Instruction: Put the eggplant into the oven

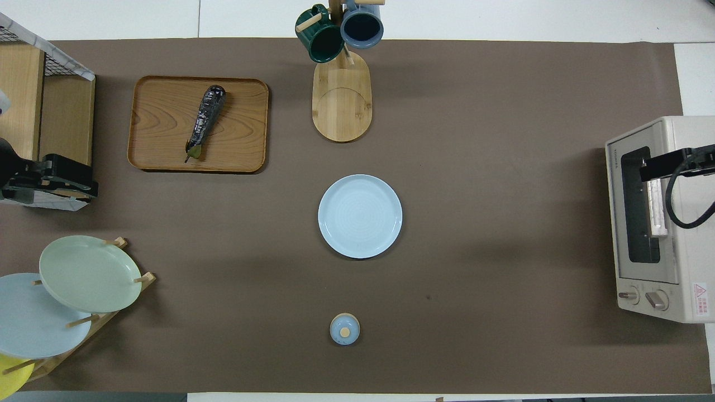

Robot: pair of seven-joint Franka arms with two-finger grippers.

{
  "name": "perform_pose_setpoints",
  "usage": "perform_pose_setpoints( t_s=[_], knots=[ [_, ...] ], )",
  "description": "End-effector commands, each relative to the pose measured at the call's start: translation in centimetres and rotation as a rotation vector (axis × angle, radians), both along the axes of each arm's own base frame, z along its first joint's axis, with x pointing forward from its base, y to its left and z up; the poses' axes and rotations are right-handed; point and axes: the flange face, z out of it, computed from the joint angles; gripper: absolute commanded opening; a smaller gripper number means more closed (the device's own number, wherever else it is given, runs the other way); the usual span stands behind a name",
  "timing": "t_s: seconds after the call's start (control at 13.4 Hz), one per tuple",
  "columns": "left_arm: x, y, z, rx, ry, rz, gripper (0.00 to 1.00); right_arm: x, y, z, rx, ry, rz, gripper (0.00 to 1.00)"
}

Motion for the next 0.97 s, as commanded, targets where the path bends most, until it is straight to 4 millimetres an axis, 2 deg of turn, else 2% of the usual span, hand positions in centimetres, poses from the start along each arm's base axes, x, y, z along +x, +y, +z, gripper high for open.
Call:
perform_pose_setpoints(
  t_s=[0.0,0.6,0.89],
  knots=[
    [0.1,0.4,0.1,-0.018,-0.013,0.001,1.0,-0.7,0.0,0.2,-0.008,0.008,-0.007,1.0],
    [1.0,0.0,0.2,-0.023,-0.08,0.0,1.0,-0.7,0.0,0.2,-0.008,0.008,-0.007,1.0],
    [2.1,-0.6,-1.1,-0.041,-0.084,-0.006,1.0,-0.7,0.0,0.2,-0.008,0.008,-0.007,1.0]
  ],
)
